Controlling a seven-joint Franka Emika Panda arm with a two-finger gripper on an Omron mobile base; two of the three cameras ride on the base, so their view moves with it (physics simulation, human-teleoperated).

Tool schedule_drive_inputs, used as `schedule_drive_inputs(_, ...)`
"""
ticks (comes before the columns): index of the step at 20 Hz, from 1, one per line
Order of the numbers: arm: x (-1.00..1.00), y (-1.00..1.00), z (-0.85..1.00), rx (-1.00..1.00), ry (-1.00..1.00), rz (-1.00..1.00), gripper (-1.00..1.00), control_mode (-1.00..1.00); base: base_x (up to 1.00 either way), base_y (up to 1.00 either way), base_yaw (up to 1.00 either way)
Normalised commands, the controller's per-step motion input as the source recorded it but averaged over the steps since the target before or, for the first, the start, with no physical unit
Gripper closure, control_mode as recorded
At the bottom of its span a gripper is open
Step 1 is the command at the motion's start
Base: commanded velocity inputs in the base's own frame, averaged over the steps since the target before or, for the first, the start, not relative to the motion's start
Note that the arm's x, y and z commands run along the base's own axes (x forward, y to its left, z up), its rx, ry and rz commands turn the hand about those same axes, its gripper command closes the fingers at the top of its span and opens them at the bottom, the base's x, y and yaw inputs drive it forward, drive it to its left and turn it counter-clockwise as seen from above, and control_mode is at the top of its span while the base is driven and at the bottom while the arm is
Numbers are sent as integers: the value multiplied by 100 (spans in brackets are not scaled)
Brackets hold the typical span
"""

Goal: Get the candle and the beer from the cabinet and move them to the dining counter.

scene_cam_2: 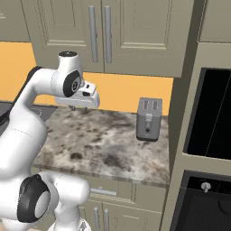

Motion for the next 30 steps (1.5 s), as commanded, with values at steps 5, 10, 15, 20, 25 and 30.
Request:
schedule_drive_inputs(5, -34, -16, -1, 1, -12, 0, -100, -100, 0, 0, 0)
schedule_drive_inputs(10, -58, -25, 32, 0, -37, 0, -100, -100, 0, 0, 0)
schedule_drive_inputs(15, -33, -3, 50, 0, -35, 0, -100, -100, 0, 0, 0)
schedule_drive_inputs(20, -12, 0, 60, 1, -31, 0, -100, -100, 0, 0, 0)
schedule_drive_inputs(25, -1, 0, 68, 5, -32, 0, -100, -100, 0, 0, 0)
schedule_drive_inputs(30, 2, 0, 72, 10, -32, 0, -100, -100, 0, 0, 0)
